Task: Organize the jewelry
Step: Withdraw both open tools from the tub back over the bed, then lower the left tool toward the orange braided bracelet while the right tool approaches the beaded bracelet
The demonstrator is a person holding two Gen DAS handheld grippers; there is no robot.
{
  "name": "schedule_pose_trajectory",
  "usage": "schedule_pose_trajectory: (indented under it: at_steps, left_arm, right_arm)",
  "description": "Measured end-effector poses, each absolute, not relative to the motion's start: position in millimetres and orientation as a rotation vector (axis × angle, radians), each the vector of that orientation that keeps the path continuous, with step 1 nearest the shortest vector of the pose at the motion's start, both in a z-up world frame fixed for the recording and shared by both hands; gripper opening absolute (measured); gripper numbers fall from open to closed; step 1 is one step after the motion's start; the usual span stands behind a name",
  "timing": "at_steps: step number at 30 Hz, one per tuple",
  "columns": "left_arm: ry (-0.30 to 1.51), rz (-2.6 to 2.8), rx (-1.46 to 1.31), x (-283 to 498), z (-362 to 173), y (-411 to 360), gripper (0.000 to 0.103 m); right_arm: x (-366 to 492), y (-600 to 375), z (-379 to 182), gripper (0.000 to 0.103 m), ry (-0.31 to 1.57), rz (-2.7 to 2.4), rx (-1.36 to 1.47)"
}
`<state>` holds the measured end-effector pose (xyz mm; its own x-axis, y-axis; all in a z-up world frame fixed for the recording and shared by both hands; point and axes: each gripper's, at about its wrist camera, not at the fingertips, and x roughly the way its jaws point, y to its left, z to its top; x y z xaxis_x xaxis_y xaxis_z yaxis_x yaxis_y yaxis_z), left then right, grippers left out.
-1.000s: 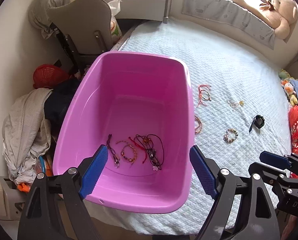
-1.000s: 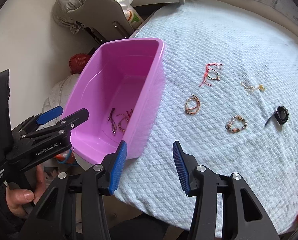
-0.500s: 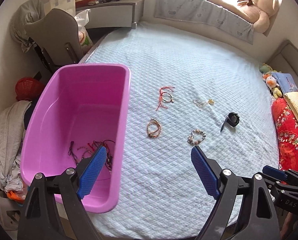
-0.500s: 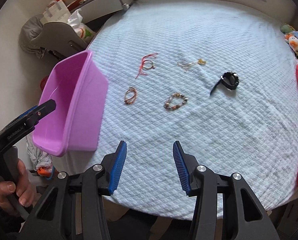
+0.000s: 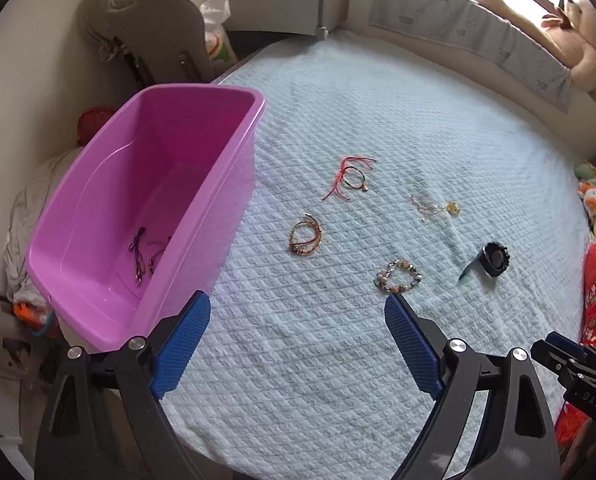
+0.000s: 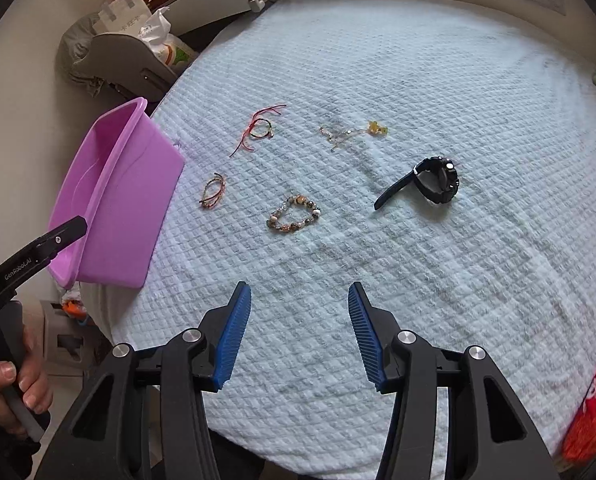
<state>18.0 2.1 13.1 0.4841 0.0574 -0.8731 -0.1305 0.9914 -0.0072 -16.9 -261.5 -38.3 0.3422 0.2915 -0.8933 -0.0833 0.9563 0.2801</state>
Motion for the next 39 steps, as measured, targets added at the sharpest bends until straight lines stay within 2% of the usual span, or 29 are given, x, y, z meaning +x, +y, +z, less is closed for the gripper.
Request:
schedule_pose_trajectory:
  at_steps: [8, 22, 29, 39]
  left_arm:
    - [1.078, 0.156, -0.059, 44.6, -34.9, -0.2, 0.089]
    - [1.068, 0.078, -0.01, 119.8, -155.1, 4.4, 0.089]
    - [1.062, 0.036, 0.011, 136.1, -186.2, 13.7, 0.089]
    - [1.026, 0.008, 0.002, 144.0, -207.9, 24.9, 0.089]
  right_arm:
    - [17.0, -257.4, -85.2, 0.049, 1.197, 0.262, 0.206]
    - [57.6, -230.4, -178.6, 0.052, 1.126, 0.144, 0.239]
    - [68.4, -206.1, -203.1, 0.053, 1.088, 0.113, 0.23]
    - [76.4, -179.7, -223.6, 0.058, 1.023, 0.051, 0.186]
